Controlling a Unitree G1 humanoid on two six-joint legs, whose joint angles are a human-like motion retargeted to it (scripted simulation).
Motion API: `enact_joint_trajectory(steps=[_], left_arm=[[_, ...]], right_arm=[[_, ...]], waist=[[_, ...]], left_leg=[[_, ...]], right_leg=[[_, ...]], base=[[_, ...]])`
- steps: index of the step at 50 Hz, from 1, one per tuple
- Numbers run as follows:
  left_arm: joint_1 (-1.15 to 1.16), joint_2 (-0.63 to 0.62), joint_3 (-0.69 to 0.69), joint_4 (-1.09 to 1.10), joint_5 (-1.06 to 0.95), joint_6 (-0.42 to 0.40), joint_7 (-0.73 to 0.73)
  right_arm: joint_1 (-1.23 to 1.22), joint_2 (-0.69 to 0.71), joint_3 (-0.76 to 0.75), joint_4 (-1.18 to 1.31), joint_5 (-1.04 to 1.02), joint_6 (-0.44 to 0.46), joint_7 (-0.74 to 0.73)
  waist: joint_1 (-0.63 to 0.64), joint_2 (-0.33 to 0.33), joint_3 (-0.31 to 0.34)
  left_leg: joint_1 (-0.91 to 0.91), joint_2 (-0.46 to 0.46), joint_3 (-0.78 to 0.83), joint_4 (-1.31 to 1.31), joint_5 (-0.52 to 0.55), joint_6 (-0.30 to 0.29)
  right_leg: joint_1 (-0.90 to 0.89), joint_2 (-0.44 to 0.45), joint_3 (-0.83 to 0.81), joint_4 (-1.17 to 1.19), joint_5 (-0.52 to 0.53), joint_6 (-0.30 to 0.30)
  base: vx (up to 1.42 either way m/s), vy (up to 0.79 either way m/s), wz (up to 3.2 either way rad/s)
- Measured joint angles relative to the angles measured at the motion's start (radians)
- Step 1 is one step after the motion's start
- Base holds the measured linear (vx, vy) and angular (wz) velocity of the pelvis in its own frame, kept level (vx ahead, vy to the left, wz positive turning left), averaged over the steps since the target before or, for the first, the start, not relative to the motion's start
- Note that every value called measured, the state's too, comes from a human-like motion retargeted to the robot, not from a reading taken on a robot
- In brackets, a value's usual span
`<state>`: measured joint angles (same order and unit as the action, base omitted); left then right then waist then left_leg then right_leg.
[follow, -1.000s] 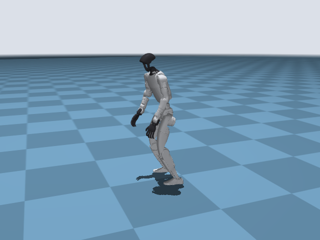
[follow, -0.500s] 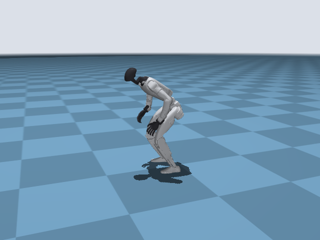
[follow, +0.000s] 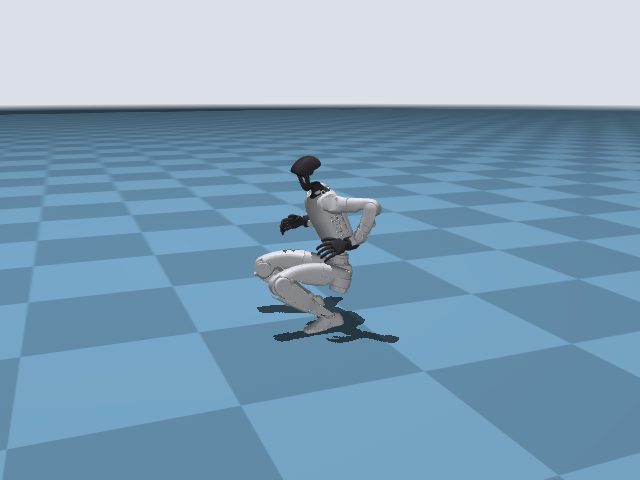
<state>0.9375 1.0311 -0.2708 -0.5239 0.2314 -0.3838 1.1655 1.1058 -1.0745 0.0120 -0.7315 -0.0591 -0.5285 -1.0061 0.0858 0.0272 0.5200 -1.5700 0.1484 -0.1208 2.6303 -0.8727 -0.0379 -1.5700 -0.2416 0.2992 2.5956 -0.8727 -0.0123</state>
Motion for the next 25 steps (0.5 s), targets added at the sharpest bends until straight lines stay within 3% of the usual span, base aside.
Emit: enact_joint_trajectory(steps=[4, 8, 13, 15, 17, 20, 22, 25], left_arm=[[0.022, -0.013, 0.063, -0.062, 0.009, 0.007, -0.002], [-0.38, -0.086, -0.101, 0.036, -0.054, 0.069, -0.131], [-1.13, -0.279, -0.431, 0.492, -0.198, 0.096, -0.31], [-1.318, -0.422, -0.543, 0.804, -0.226, 0.136, -0.392], [-1.397, -0.599, -0.605, 1.197, -0.205, 0.216, -0.525], [-1.431, -0.825, -0.565, 1.724, -0.088, 0.36, -0.838], [-1.39, -0.876, -0.514, 1.867, -0.031, 0.393, -0.97], [-1.252, -0.837, -0.531, 1.814, -0.019, 0.334, -0.981]], right_arm=[[0.009, -0.02, -0.062, -0.073, 0.014, 0.002, 0.001], [-0.334, -0.039, 0.055, 0.003, 0.093, 0.073, 0.095], [-1.014, 0.088, 0.411, 0.444, 0.192, 0.118, 0.21], [-1.23, 0.221, 0.59, 0.762, 0.211, 0.147, 0.248], [-1.365, 0.42, 0.726, 1.173, 0.181, 0.218, 0.329], [-1.449, 0.71, 0.73, 1.707, 0.089, 0.39, 0.564], [-1.418, 0.791, 0.662, 1.834, 0.019, 0.469, 0.682], [-1.302, 0.785, 0.629, 1.817, -0.08, 0.477, 0.726]], waist=[[-0.008, 0.002, 0.0], [0.008, 0.024, 0.0], [0.006, -0.029, 0.0], [0.015, -0.083, -0.094], [0.018, -0.11, -0.17], [0.002, -0.132, -0.27], [-0.006, -0.129, -0.331], [-0.015, -0.113, -0.388]], left_leg=[[0.0, 0.02, 0.034, 0.013, 0.0, 0.069], [0.0, 0.05, 0.057, -0.178, 0.0, 0.104], [0.008, -0.013, 0.129, -0.505, 0.036, 0.111], [0.092, -0.036, 0.178, -0.737, 0.078, 0.109], [0.295, -0.052, 0.194, -1.018, 0.11, 0.085], [0.648, -0.073, 0.221, -1.537, 0.301, 0.02], [0.9, -0.087, 0.219, -1.942, 0.601, -0.012], [1.248, -0.105, 0.134, -2.462, 1.027, -0.038]], right_leg=[[0.0, 0.009, 0.034, 0.0, 0.0, 0.006], [0.0, -0.049, -0.11, -0.202, 0.0, -0.081], [0.0, -0.128, -0.182, -0.47, 0.001, -0.082], [0.052, -0.142, -0.21, -0.666, 0.06, -0.074], [0.254, -0.145, -0.289, -0.935, 0.127, -0.047], [0.622, -0.132, -0.438, -1.437, 0.353, 0.026], [0.892, -0.089, -0.532, -1.852, 0.662, 0.085], [1.271, 0.001, -0.546, -2.437, 1.149, 0.184]], base=[[0.05, 0.04, -0.04], [0.22, -0.04, -0.13], [0.42, -0.1, 0.68], [0.28, -0.1, 0.59], [0.28, -0.04, -0.13], [0.38, -0.03, -0.19], [0.45, -0.03, -0.2], [0.47, -0.04, -0.09]])
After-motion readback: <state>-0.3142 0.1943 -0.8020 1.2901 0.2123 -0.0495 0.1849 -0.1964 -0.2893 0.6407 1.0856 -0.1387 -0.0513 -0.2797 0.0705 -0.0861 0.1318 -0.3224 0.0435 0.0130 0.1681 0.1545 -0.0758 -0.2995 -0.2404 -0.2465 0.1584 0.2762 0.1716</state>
